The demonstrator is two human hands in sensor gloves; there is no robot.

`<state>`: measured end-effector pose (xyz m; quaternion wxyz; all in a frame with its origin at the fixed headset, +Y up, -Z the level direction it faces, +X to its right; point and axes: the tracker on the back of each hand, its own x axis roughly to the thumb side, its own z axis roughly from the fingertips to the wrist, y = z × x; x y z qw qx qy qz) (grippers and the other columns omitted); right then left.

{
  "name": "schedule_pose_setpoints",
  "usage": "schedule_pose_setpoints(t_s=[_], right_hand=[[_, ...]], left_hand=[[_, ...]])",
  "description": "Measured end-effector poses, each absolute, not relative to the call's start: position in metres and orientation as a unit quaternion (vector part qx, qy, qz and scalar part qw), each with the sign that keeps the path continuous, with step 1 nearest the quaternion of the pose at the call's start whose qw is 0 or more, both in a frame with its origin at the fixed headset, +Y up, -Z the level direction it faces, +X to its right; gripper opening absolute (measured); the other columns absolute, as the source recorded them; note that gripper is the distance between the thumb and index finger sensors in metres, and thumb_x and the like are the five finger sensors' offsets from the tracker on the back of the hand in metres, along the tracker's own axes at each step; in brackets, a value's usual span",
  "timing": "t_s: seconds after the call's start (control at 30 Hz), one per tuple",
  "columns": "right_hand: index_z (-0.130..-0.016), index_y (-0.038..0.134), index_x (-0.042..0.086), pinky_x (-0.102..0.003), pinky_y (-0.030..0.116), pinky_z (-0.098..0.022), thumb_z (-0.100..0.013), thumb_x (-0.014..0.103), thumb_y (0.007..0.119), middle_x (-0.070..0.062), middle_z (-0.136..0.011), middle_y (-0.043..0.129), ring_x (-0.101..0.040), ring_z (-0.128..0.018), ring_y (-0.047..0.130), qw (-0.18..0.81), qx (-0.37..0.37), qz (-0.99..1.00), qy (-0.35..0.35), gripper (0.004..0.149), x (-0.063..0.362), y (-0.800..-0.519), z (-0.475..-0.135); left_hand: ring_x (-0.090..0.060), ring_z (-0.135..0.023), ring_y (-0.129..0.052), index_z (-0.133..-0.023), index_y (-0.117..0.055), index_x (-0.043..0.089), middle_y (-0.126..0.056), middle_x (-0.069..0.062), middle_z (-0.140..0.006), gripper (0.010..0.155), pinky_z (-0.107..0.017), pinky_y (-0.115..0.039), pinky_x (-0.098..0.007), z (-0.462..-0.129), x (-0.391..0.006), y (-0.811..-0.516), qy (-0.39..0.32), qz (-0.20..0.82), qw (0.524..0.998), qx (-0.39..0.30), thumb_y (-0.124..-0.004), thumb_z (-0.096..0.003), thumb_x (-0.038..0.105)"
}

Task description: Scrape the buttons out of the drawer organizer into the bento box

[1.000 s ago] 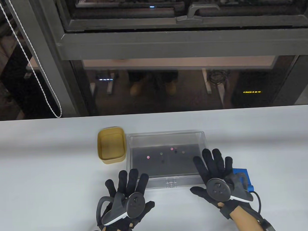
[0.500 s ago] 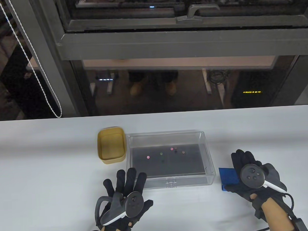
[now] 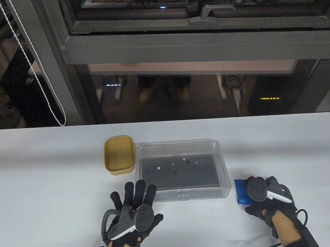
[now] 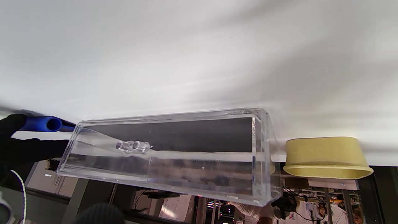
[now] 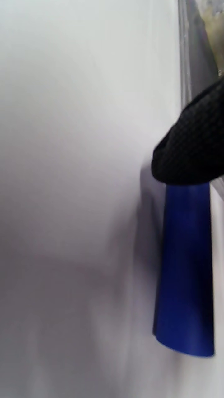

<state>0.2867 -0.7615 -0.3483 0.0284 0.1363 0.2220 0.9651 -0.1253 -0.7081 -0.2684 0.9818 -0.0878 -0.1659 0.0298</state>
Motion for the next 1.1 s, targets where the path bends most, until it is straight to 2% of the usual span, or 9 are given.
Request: schedule_pose_setpoints(t_s=[0.2, 0.67, 0.77, 0.93, 1.1], right_hand=[[-0.106, 0.035, -0.003, -0.074, 0.043, -0.068, -0.048, 0.023, 0.088, -0.034, -0.111, 0.035, -0.062, -0.099, 0.033, 0.005, 0.142, 0.966, 0.217, 0.082, 0.281, -0.771, -0.348], [-0.102, 0.047, -0.005, -0.067, 0.067, -0.064, -0.048, 0.023, 0.085, -0.037, -0.106, 0.049, -0.064, -0.093, 0.057, -0.092, 0.175, 0.965, 0.173, 0.072, 0.266, -0.774, -0.345], [-0.1, 0.051, -0.007, -0.065, 0.074, -0.061, -0.047, 0.023, 0.085, -0.038, -0.103, 0.055, -0.065, -0.089, 0.065, -0.121, 0.194, 0.962, 0.15, 0.07, 0.262, -0.775, -0.342], [-0.099, 0.056, -0.007, -0.065, 0.077, -0.059, -0.047, 0.023, 0.085, -0.038, -0.1, 0.062, -0.064, -0.087, 0.071, -0.111, 0.197, 0.967, 0.119, 0.067, 0.263, -0.772, -0.34], [-0.096, 0.061, -0.004, -0.062, 0.082, -0.056, -0.044, 0.026, 0.087, -0.033, -0.097, 0.072, -0.059, -0.083, 0.082, -0.112, 0.196, 0.973, 0.056, 0.065, 0.266, -0.764, -0.341]], left_hand=[[-0.048, -0.105, 0.006, -0.108, 0.004, 0.032, 0.012, -0.012, -0.117, 0.088, -0.064, -0.007, -0.081, -0.268, -0.125, -0.709, -0.166, 0.025, 0.982, -0.091, -0.056, -0.054, 0.068], [-0.048, -0.105, 0.006, -0.108, 0.004, 0.032, 0.011, -0.013, -0.117, 0.087, -0.064, -0.007, -0.081, -0.267, -0.122, -0.71, -0.169, 0.017, 0.98, -0.099, -0.055, -0.0542, 0.068], [-0.048, -0.105, 0.005, -0.107, 0.004, 0.032, 0.011, -0.013, -0.117, 0.087, -0.064, -0.007, -0.081, -0.267, -0.122, -0.71, -0.169, 0.016, 0.98, -0.099, -0.055, -0.0542, 0.068], [-0.048, -0.105, 0.005, -0.108, 0.004, 0.032, 0.011, -0.013, -0.117, 0.087, -0.064, -0.007, -0.081, -0.267, -0.122, -0.711, -0.169, 0.016, 0.981, -0.099, -0.056, -0.0542, 0.067], [-0.048, -0.105, 0.005, -0.107, 0.004, 0.032, 0.011, -0.013, -0.117, 0.087, -0.064, -0.007, -0.081, -0.267, -0.123, -0.711, -0.167, 0.018, 0.981, -0.098, -0.056, -0.0542, 0.067]])
